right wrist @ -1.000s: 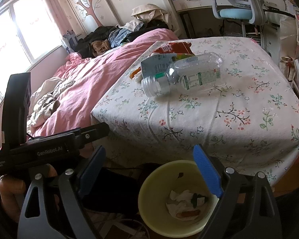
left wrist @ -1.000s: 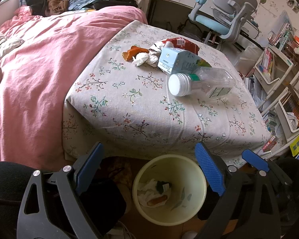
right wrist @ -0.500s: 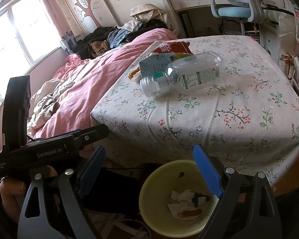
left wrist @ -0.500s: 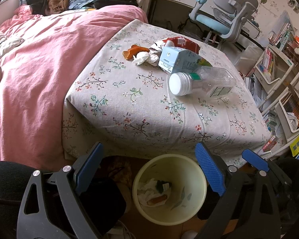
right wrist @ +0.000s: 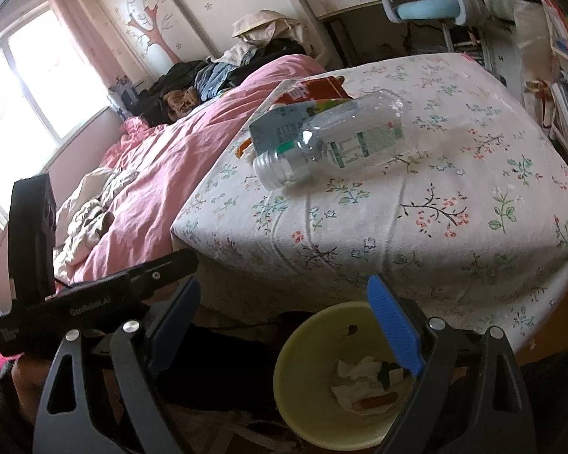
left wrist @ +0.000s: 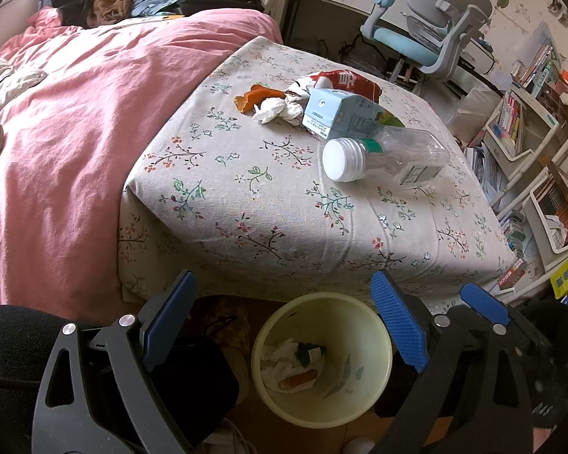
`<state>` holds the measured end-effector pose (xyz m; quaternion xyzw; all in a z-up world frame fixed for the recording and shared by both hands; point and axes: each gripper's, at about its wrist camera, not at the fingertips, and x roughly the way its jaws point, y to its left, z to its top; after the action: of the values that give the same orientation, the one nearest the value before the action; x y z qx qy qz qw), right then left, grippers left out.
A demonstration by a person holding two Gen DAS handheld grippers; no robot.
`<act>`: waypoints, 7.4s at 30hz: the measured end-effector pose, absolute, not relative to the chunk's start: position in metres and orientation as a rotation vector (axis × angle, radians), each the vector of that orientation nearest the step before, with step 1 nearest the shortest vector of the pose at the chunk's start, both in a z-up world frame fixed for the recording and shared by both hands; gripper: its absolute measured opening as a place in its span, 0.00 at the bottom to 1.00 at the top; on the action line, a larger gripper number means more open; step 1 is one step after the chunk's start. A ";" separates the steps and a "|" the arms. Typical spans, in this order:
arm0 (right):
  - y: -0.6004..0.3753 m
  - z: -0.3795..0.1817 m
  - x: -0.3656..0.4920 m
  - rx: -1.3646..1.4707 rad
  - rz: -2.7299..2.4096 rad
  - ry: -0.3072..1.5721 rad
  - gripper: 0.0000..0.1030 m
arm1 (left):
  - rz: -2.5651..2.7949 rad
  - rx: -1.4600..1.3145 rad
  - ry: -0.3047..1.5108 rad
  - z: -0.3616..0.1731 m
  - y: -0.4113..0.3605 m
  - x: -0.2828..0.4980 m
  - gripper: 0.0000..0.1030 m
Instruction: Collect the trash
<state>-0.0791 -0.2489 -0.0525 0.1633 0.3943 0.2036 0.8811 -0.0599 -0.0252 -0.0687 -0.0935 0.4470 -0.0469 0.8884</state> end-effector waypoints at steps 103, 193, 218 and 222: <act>-0.312 -0.045 0.120 0.249 0.439 1.008 0.58 | -0.294 0.007 0.942 -0.039 -0.112 0.127 0.31; -0.278 -0.013 -0.044 0.191 0.344 0.657 0.83 | -0.340 -0.028 0.821 -0.033 -0.077 -0.087 0.75; -0.286 -0.020 -0.032 0.220 0.299 0.666 0.85 | -0.505 0.052 0.780 -0.022 -0.099 -0.108 0.80; -0.285 -0.021 -0.030 0.217 0.302 0.676 0.85 | -0.507 0.040 0.784 -0.021 -0.097 -0.107 0.80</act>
<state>-0.0305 -0.2849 -0.0214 0.1060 0.3297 0.1471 0.9265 -0.1065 -0.0968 -0.0213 0.0192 0.3779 -0.2443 0.8928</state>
